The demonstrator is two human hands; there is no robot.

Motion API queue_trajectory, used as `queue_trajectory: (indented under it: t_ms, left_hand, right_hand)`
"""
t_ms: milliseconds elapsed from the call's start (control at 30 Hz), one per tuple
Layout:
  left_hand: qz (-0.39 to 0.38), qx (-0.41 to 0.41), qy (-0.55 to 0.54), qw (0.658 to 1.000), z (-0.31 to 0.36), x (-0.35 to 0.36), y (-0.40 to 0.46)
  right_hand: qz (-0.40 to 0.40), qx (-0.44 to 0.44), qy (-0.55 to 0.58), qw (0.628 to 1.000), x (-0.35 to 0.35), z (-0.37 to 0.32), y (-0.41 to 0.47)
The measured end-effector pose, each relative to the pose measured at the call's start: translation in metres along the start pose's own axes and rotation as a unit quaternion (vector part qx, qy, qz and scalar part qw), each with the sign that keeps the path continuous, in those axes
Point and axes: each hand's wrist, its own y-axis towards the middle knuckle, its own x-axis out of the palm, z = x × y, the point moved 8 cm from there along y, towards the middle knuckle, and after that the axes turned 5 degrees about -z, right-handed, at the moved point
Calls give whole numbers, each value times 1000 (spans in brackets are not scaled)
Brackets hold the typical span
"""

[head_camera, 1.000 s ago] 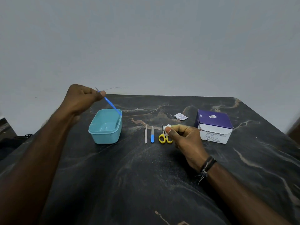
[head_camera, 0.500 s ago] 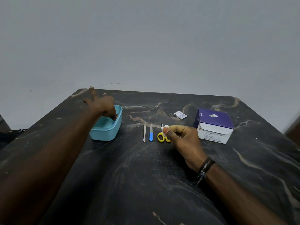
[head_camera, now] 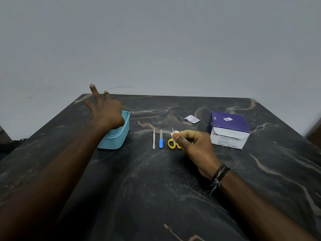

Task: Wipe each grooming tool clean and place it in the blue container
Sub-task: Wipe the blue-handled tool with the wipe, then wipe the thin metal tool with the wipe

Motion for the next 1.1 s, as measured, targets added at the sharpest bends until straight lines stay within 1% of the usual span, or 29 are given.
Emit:
queue_trajectory:
  t_ms: [67, 133, 233, 300, 367, 467, 567, 733, 867, 967, 1100]
  left_hand:
    - [105, 34, -3, 994, 14, -22, -16]
    - [187, 88, -55, 977, 33, -40, -38]
    - [234, 147, -76, 958, 63, -48, -66]
    - [219, 171, -116, 954, 82, -39, -76]
    - [166, 165, -171, 957, 94, -24, -80]
    - [74, 139, -152, 976, 107, 1, -82]
    - [32, 122, -144, 981, 110, 15, -84]
    - [7, 78, -187, 979, 98, 21, -76]
    - [15, 50, -224, 973, 88, 24, -70]
    - [9, 47, -231, 972, 87, 27, -67]
    - [16, 63, -212, 975, 93, 25, -65]
  right_hand:
    - [0, -2, -6, 1000, 0, -1, 0]
    - [1, -2, -8, 1000, 0, -1, 0]
    - [8, 4, -2, 1000, -2, 1, 0]
    - [15, 6, 1, 1000, -4, 1, 0]
    - [20, 8, 5, 1000, -4, 1, 0]
    - [27, 13, 12, 999, -4, 1, 1]
    - [42, 11, 15, 999, -7, -1, 0]
    - [44, 9, 10, 999, -8, -3, 0]
    - [35, 12, 1, 999, -7, -4, -1]
    - [34, 10, -2, 999, -7, -4, -1]
    - [35, 7, 0, 999, -6, -4, -1]
